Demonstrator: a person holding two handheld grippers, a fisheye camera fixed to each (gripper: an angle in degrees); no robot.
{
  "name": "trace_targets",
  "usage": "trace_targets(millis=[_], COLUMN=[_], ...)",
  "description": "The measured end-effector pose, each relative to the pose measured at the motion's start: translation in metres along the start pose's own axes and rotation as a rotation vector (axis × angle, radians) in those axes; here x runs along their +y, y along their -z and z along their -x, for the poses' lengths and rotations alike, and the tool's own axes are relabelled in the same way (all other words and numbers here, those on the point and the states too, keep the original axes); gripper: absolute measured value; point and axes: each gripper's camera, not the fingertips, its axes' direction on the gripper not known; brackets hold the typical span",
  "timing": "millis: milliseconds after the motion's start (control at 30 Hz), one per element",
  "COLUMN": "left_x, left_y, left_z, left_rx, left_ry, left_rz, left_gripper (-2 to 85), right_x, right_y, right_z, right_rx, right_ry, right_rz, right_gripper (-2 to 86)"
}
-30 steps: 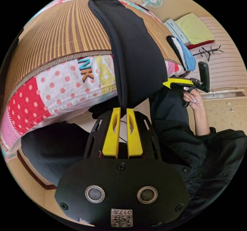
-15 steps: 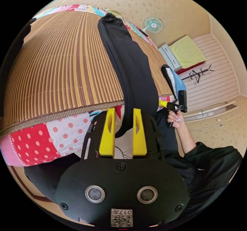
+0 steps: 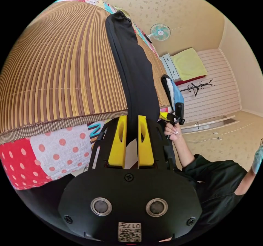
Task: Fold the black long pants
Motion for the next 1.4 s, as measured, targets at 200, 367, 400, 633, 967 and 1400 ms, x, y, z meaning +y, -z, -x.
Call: trace_targets(millis=[200,367,400,633,967,1400], left_x=[0.020,0.044,0.045,0.047,0.008,-0.218], left_y=[0.016,0.091,0.117,0.279,0.345,0.232], left_z=[-0.002,-0.065,-0.097,-0.326,-0.458,-0.349], left_rx=[0.162,0.421,0.461,0.523,0.398,-0.194], left_ry=[-0.027,-0.238,-0.329,-0.835,-0.830,-0.404], left_rz=[-0.005,-0.162,-0.208,-0.481,-0.697,-0.468], left_gripper=[4.1,3.9,3.9,3.8,3.9,3.9], right_x=[0.013,0.027,0.027,0.029,-0.022,-0.258], right_y=[-0.003,0.043,0.061,0.158,0.195,0.032], right_z=[0.033,0.135,0.171,0.426,0.555,0.407], right_rx=[0.043,-0.062,-0.110,-0.033,0.039,0.682], right_ry=[0.024,0.267,0.360,0.925,0.960,0.554], right_rz=[-0.011,-0.118,-0.151,-0.320,-0.478,-0.303], right_gripper=[3.6,2.2,2.1,1.5,1.3,1.0])
